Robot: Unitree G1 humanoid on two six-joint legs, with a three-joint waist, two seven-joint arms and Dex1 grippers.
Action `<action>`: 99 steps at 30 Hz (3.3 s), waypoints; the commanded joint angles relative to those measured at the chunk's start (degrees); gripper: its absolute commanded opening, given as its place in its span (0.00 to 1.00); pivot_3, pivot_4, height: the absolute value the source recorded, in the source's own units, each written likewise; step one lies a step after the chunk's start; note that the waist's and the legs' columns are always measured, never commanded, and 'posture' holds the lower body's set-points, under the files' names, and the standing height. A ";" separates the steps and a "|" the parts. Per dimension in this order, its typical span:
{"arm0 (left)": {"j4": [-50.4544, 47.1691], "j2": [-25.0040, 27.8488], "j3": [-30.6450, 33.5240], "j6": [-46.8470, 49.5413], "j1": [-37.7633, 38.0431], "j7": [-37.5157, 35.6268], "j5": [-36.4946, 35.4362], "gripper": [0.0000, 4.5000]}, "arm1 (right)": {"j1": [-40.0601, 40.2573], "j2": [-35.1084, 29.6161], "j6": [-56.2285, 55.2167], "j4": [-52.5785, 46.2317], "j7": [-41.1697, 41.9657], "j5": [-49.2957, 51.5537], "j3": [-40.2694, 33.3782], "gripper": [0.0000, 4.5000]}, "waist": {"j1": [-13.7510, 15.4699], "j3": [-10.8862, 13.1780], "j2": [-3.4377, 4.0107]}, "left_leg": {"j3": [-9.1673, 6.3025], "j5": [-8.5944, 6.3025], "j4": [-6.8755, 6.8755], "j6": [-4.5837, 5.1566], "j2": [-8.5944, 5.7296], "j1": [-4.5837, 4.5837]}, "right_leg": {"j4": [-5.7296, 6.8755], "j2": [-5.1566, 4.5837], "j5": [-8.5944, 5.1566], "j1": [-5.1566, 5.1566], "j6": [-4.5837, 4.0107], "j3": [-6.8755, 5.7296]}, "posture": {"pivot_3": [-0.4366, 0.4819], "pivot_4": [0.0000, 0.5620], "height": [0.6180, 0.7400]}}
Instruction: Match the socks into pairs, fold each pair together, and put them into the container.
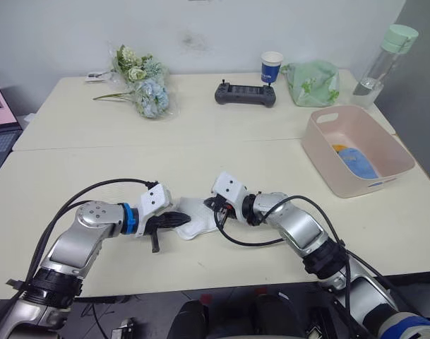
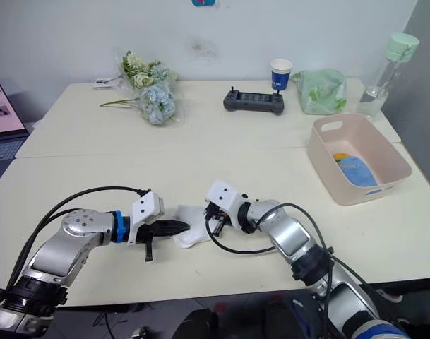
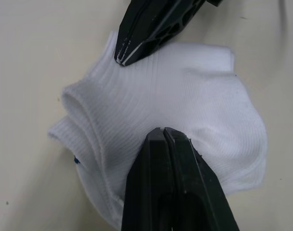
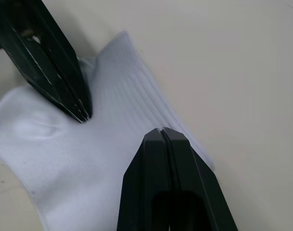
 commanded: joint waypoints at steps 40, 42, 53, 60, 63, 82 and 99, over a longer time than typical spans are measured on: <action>-5.17 -0.78 1.24 7.59 -3.23 0.85 -1.87 0.00 | 7.07 -5.51 5.86 -19.98 10.67 8.05 -11.65 0.01 | 0.13 0.01 -0.03 | -0.06 -0.01 0.04 0.02 -0.01 -0.03 | 0.02 -0.01 0.00 0.04 0.00 -0.04 | 0.48 0.27 1.00; -2.98 -0.62 0.46 6.35 -3.36 0.56 -0.37 0.00 | 6.80 -4.81 7.77 -20.50 9.02 8.50 -12.25 0.01 | 0.04 0.01 -0.03 | -0.05 -0.01 0.03 0.02 -0.01 -0.03 | 0.02 0.00 0.00 0.03 0.00 -0.04 | 0.48 0.27 1.00; 4.14 0.81 -0.55 2.45 -1.72 -0.09 4.28 0.00 | 2.96 -0.17 33.13 -17.44 2.60 17.64 -18.45 0.14 | 0.00 0.00 -0.01 | -0.06 -0.01 0.03 0.02 0.00 0.07 | 0.12 0.01 0.00 0.05 0.00 -0.02 | 0.48 0.27 1.00; 2.05 0.95 1.00 4.35 -0.05 0.28 2.53 0.00 | 0.44 4.43 44.48 -13.89 -2.01 21.44 -23.10 0.67 | -0.32 0.00 -0.01 | -0.05 -0.11 0.01 0.19 0.00 0.07 | 0.19 0.01 0.00 -0.01 0.00 0.02 | 0.48 0.27 1.00; 1.70 0.95 1.14 4.48 0.19 0.16 2.66 0.00 | -0.24 4.83 44.95 -11.60 -3.28 21.05 -21.99 0.92 | -0.37 -0.01 0.00 | -0.05 -0.12 0.01 0.21 0.00 0.10 | 0.24 0.01 0.00 -0.02 0.00 0.00 | 0.48 0.27 1.00; 0.91 2.03 2.35 4.80 0.70 -0.39 2.21 0.00 | -7.46 21.67 40.66 8.60 -7.08 20.78 -20.40 0.99 | -1.76 -0.03 0.03 | -0.06 -0.13 -0.02 0.23 0.02 0.27 | 0.50 0.04 0.00 -0.06 0.00 0.03 | 0.48 0.27 1.00; -1.78 0.57 7.31 8.52 0.80 -1.81 -6.11 0.00 | -5.69 18.69 38.13 7.54 -7.21 21.84 -22.89 0.01 | -1.71 -0.02 0.04 | -0.07 -0.13 -0.04 0.24 0.08 0.09 | 0.75 0.10 -0.01 -0.40 0.00 0.04 | 0.48 0.27 1.00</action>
